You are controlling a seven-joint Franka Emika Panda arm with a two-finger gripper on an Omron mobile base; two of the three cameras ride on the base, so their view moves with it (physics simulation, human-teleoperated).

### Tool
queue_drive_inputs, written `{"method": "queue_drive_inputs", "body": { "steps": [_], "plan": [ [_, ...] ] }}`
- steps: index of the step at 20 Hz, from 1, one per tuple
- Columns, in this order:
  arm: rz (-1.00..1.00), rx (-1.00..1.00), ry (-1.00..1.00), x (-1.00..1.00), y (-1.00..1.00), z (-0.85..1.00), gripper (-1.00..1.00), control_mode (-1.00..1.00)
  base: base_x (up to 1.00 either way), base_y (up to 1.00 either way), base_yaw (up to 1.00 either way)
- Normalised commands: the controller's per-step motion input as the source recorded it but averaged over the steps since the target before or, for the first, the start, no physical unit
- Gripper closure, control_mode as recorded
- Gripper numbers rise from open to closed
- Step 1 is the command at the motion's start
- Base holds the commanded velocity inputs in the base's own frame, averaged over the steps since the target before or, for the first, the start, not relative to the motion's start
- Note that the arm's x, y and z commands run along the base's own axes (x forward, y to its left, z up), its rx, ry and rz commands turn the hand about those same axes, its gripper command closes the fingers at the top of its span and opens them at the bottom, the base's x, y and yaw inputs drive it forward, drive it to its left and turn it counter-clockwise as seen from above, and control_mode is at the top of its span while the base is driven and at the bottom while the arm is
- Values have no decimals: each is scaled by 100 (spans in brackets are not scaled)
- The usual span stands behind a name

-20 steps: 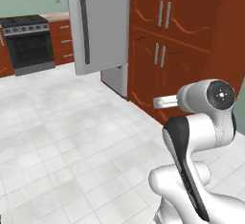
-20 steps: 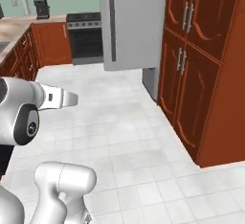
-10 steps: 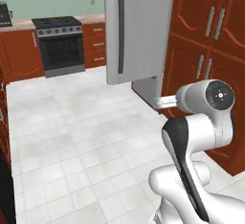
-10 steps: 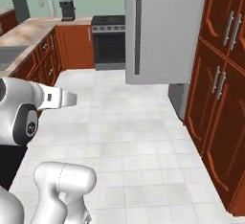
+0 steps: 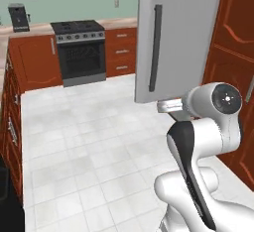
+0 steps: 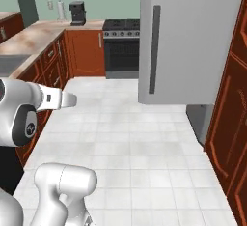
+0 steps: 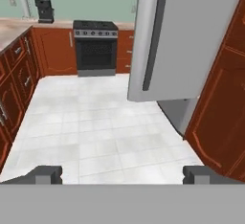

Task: Gather the sweet potato and avocado from the fridge and place them on a tray on the dining counter. Then gather the steak and fish from the fridge and place them on the other tray.

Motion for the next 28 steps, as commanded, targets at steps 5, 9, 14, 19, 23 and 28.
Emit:
{"method": "queue_drive_inputs", "body": {
  "steps": [5,9,14,19,23,28],
  "plan": [
    [0,0,0,0,0,0,-100,100,100,22,7],
    [0,0,0,0,0,0,-100,100,87,46,-1],
    [0,0,0,0,0,0,-100,100,68,57,-9],
    [0,0,0,0,0,0,-100,100,53,67,-20],
    [0,0,0,0,0,0,-100,100,58,60,-30],
    [0,0,0,0,0,0,-100,100,67,49,-34]
  ]
}}
